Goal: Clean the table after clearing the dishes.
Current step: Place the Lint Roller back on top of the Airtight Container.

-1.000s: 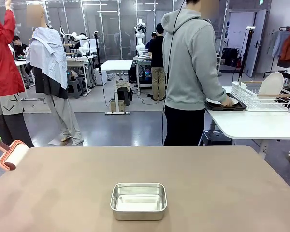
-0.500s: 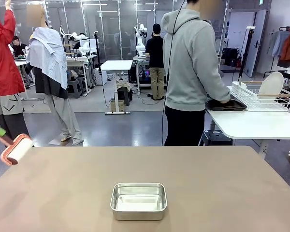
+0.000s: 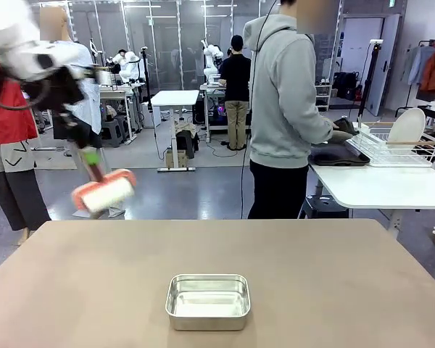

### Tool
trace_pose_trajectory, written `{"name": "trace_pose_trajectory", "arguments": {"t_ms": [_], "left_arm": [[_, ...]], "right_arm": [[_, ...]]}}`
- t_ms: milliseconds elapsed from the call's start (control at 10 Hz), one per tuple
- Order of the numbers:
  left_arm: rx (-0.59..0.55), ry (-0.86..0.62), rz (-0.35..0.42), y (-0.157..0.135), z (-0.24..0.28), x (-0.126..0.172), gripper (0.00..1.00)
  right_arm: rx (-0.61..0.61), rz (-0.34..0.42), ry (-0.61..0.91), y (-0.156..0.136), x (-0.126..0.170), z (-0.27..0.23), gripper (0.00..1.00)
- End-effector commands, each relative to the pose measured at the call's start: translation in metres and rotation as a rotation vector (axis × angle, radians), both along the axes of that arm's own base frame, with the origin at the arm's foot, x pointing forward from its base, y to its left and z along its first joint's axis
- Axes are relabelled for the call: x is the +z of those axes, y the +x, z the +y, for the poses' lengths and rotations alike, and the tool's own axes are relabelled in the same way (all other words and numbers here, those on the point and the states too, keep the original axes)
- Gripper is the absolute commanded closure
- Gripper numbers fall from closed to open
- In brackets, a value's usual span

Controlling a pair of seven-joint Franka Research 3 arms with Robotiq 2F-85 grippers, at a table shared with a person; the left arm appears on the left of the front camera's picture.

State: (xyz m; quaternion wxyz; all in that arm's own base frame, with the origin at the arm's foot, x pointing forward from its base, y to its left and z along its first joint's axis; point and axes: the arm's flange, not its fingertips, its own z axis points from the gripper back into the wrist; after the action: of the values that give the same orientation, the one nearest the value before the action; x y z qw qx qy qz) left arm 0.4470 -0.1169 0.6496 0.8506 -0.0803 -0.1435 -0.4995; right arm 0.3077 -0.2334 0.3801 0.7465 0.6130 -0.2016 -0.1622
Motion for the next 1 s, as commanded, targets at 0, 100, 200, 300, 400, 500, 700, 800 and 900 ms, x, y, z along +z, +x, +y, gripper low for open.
{"name": "trace_pose_trajectory", "arguments": {"t_ms": [0, 100, 200, 300, 400, 500, 700, 800, 900], "left_arm": [[-0.382, 0.136, -0.09, -0.019, -0.069, -0.008, 0.79], [-0.507, 0.153, -0.076, -0.039, -0.108, -0.016, 0.79], [-0.599, 0.178, -0.08, -0.062, -0.143, -0.028, 0.79], [-0.651, 0.208, -0.105, -0.081, -0.166, -0.042, 0.79], [-0.649, 0.172, -0.093, -0.088, -0.183, -0.052, 0.79], [-0.608, 0.148, -0.083, -0.087, -0.186, -0.057, 0.79], [-0.651, 0.18, -0.048, -0.093, -0.196, -0.044, 0.79], [-0.651, 0.18, -0.048, -0.093, -0.196, -0.044, 0.79], [-0.651, 0.18, -0.048, -0.093, -0.196, -0.044, 0.79]], "right_arm": [[-0.008, -0.011, 0.009, 0.0, 0.004, 0.001, 0.0], [-0.008, -0.011, 0.009, 0.0, 0.004, 0.001, 0.0], [-0.008, -0.011, 0.009, 0.0, 0.004, 0.001, 0.0], [-0.008, -0.011, 0.009, 0.0, 0.004, 0.001, 0.0], [-0.008, -0.011, 0.009, 0.0, 0.004, 0.001, 0.0], [-0.008, -0.011, 0.009, 0.0, 0.004, 0.001, 0.0], [-0.008, -0.011, 0.009, 0.0, 0.004, 0.001, 0.0], [-0.008, -0.011, 0.009, 0.0, 0.004, 0.001, 0.0], [-0.008, -0.011, 0.009, 0.0, 0.004, 0.001, 0.0]]}}
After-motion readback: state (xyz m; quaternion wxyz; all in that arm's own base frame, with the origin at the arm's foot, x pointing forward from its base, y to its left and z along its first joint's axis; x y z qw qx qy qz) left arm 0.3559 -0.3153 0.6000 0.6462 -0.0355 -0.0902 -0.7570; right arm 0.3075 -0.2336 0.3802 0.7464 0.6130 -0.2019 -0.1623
